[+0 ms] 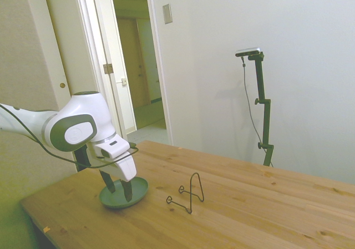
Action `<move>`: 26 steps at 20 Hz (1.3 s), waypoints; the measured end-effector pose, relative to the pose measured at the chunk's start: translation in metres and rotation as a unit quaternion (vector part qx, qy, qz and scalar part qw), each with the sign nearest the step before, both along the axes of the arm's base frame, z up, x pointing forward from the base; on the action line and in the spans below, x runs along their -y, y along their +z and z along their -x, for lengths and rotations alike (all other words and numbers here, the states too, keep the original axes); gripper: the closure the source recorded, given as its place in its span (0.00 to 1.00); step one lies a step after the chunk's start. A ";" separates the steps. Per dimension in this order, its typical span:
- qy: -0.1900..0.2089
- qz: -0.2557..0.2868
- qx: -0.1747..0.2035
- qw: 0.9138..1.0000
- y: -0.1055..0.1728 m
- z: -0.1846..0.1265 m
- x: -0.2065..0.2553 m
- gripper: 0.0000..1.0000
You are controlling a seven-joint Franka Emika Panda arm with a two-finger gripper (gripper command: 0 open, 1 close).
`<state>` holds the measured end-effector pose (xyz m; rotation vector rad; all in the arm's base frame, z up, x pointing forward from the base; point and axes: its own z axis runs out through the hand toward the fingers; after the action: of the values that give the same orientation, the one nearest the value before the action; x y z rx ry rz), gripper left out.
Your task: Load the plate
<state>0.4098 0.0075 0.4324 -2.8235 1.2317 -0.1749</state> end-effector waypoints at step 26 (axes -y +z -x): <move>0.131 -0.126 -0.071 0.981 -0.054 -0.123 0.042 0.00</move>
<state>0.5332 -0.0347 0.3779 -2.7727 0.8201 0.1842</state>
